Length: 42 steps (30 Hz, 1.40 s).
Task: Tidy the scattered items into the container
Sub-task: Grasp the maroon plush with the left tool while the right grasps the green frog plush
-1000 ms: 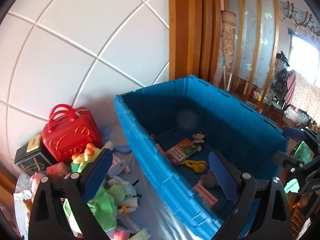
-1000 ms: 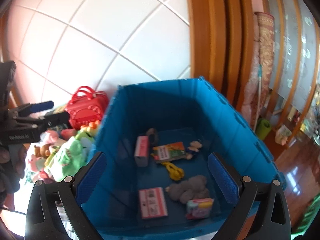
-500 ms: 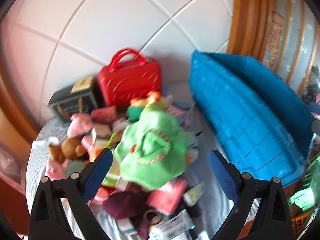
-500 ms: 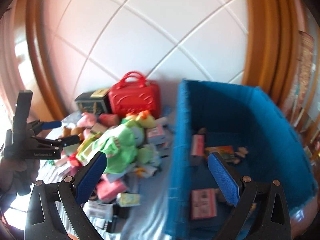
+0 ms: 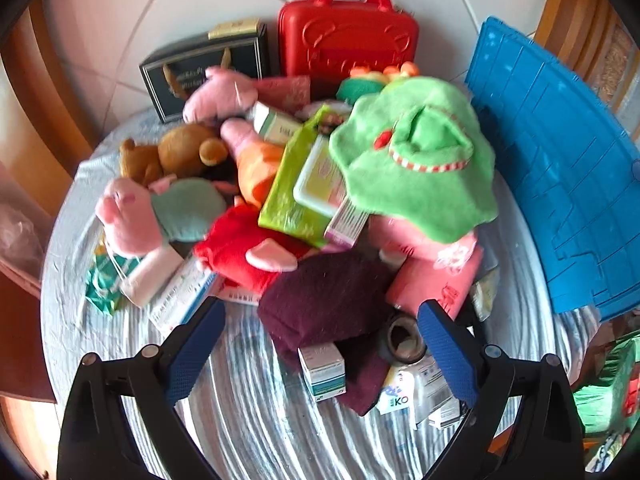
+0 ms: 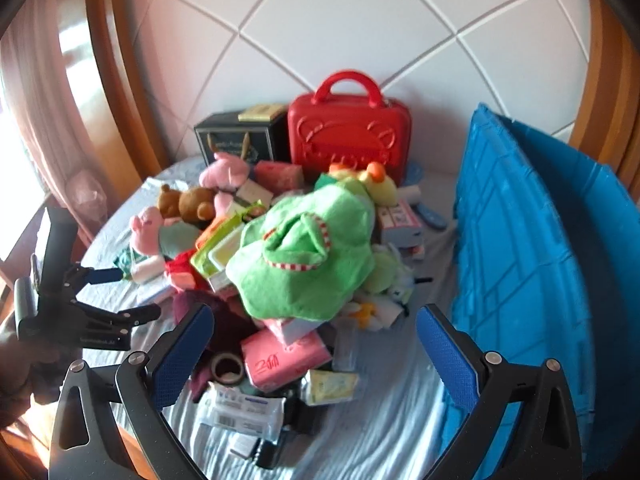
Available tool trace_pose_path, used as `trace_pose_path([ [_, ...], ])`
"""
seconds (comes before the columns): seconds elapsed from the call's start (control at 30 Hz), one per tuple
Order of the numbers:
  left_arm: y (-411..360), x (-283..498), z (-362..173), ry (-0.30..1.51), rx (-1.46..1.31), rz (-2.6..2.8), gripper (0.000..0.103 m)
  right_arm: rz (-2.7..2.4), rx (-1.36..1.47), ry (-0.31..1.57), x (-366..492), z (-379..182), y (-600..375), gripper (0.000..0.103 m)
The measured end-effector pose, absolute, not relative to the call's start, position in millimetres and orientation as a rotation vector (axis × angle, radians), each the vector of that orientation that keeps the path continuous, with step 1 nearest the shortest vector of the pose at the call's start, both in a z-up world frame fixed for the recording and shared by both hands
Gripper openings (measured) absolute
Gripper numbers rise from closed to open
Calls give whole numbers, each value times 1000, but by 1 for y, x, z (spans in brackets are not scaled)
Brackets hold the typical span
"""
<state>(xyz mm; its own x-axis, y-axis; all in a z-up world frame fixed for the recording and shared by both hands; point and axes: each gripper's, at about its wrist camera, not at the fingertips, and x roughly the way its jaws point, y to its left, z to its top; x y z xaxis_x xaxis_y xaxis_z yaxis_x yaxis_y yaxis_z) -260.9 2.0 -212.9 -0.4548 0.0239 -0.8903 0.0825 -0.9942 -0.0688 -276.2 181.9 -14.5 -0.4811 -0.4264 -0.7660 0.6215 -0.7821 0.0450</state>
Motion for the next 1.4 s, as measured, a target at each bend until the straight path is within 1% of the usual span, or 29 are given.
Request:
trace_pose_path([
  [0.17, -3, -271, -262, 222, 1697, -2588, 98, -2232, 1158, 359, -287, -51, 165, 103],
  [0.33, -14, -288, -301, 329, 1737, -2543, 98, -2213, 1203, 400, -292, -75, 155, 103],
  [0.5, -15, -304, -323, 375, 1752, -2541, 98, -2209, 1242, 421, -303, -98, 145, 103],
  [0.6, -11, -308, -328, 345, 1741, -2561, 97, -2202, 1268, 430, -313, -114, 135, 103],
  [0.63, -10, -308, -327, 337, 1730, -2572, 91, -2199, 1275, 432, -316, -118, 131, 103],
  [0.67, -10, -306, -326, 338, 1719, -2582, 88, -2196, 1276, 432, -319, -122, 126, 103],
  [0.73, -11, -301, -321, 351, 1697, -2601, 74, -2193, 1277, 436, -323, -126, 119, 103],
  [0.77, -13, -297, -318, 363, 1688, -2610, 70, -2191, 1278, 435, -326, -128, 115, 103],
  [0.83, -15, -290, -311, 394, 1668, -2630, 51, -2188, 1276, 440, -329, -132, 108, 103],
  [0.87, -17, -287, -307, 404, 1656, -2644, 44, -2186, 1276, 443, -331, -133, 105, 103],
  [0.9, -18, -284, -303, 409, 1643, -2659, 29, -2184, 1275, 446, -332, -135, 103, 103],
  [0.93, -19, -281, -298, 415, 1631, -2677, 18, -2184, 1275, 449, -334, -137, 100, 103],
  [1.07, -26, -274, -279, 442, 1579, -2729, 17, -2195, 1273, 456, -343, -142, 92, 103],
  [1.27, -45, -269, -250, 510, 1429, -2794, 16, -2231, 1238, 472, -355, -141, 80, 103],
  [1.4, -62, -275, -230, 515, 1348, -2823, 16, -2260, 1192, 485, -365, -140, 68, 103],
])
